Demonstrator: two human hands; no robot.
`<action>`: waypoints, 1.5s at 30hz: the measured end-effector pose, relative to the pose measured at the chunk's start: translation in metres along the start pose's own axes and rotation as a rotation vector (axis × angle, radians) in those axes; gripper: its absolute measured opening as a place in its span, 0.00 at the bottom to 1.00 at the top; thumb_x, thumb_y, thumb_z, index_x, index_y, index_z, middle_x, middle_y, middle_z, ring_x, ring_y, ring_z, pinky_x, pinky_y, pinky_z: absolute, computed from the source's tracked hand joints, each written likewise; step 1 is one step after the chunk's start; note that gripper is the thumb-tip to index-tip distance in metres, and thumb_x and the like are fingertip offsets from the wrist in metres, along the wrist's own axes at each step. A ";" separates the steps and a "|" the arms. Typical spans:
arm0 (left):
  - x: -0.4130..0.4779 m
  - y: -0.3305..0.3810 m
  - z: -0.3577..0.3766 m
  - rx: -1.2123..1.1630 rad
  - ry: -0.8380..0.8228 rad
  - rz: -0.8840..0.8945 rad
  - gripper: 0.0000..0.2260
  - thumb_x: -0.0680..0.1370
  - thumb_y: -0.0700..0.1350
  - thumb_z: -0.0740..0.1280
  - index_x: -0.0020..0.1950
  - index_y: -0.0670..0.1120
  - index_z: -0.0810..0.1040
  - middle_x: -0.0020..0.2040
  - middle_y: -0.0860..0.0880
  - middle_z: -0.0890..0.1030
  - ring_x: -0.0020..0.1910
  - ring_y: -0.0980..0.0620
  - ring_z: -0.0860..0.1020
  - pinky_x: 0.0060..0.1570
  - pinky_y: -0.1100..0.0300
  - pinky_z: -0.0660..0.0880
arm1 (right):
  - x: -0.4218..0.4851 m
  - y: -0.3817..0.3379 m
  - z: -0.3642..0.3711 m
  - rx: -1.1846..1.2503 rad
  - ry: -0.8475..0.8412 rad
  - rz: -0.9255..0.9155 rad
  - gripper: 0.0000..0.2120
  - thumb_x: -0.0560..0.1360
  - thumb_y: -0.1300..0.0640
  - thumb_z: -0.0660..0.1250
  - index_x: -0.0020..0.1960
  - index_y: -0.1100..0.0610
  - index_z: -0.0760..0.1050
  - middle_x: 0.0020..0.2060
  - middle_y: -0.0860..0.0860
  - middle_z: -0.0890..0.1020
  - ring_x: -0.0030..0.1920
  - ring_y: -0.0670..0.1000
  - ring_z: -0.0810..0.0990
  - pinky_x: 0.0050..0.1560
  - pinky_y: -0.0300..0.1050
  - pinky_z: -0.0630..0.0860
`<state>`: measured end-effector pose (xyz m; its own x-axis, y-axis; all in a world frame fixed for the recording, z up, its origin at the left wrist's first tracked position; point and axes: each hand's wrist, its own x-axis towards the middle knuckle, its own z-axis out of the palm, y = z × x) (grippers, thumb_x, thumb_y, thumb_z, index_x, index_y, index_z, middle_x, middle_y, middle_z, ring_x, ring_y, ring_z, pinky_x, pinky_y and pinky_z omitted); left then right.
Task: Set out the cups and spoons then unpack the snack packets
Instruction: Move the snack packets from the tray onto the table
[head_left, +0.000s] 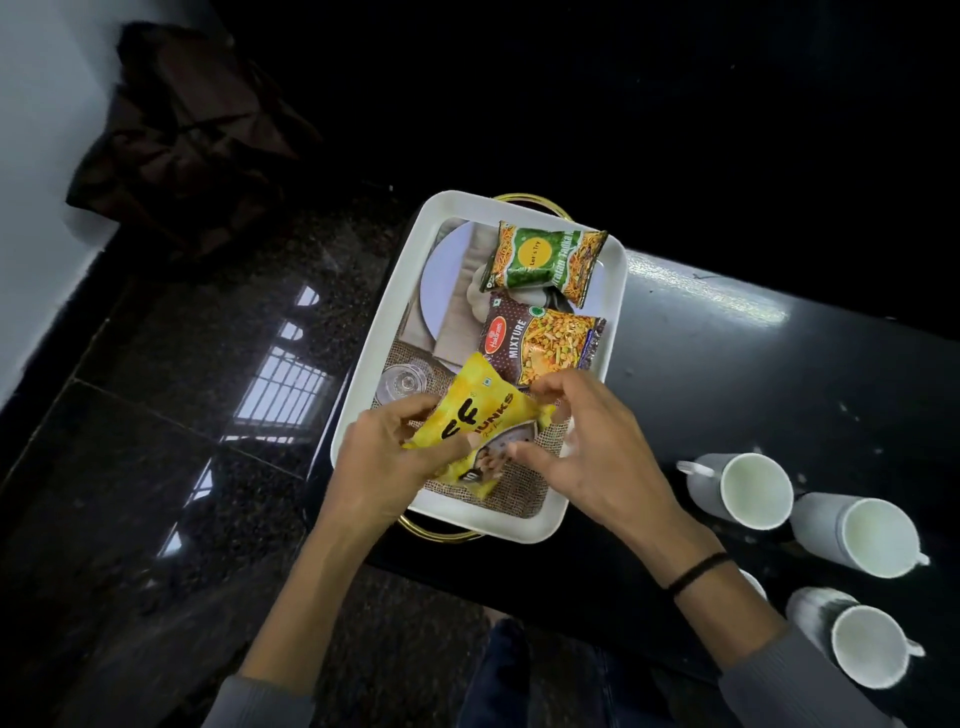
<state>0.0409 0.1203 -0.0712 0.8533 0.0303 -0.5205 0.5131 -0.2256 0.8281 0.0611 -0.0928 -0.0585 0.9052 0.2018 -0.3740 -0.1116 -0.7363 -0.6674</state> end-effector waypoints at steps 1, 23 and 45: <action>-0.001 0.005 -0.002 0.032 -0.014 0.054 0.13 0.67 0.51 0.82 0.49 0.54 0.87 0.44 0.51 0.88 0.43 0.49 0.87 0.47 0.49 0.84 | 0.001 -0.002 -0.004 0.022 -0.013 -0.036 0.31 0.69 0.46 0.79 0.67 0.47 0.70 0.64 0.43 0.73 0.63 0.45 0.74 0.62 0.45 0.72; 0.033 0.085 0.096 -0.231 -0.227 0.008 0.12 0.69 0.49 0.80 0.51 0.56 0.84 0.49 0.49 0.89 0.47 0.52 0.87 0.40 0.62 0.83 | -0.012 0.058 -0.093 0.951 0.003 0.185 0.15 0.78 0.44 0.70 0.59 0.52 0.84 0.55 0.51 0.88 0.56 0.53 0.87 0.57 0.49 0.83; 0.079 0.086 0.206 -0.034 -0.126 -0.064 0.17 0.72 0.46 0.79 0.58 0.47 0.80 0.52 0.46 0.86 0.51 0.48 0.86 0.54 0.49 0.83 | 0.013 0.137 -0.130 0.873 0.263 0.491 0.11 0.71 0.56 0.79 0.49 0.50 0.80 0.41 0.40 0.88 0.38 0.37 0.86 0.39 0.34 0.75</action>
<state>0.1334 -0.0975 -0.0836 0.8014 -0.0794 -0.5929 0.5709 -0.1943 0.7977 0.1110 -0.2753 -0.0714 0.7287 -0.2193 -0.6488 -0.6563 0.0470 -0.7530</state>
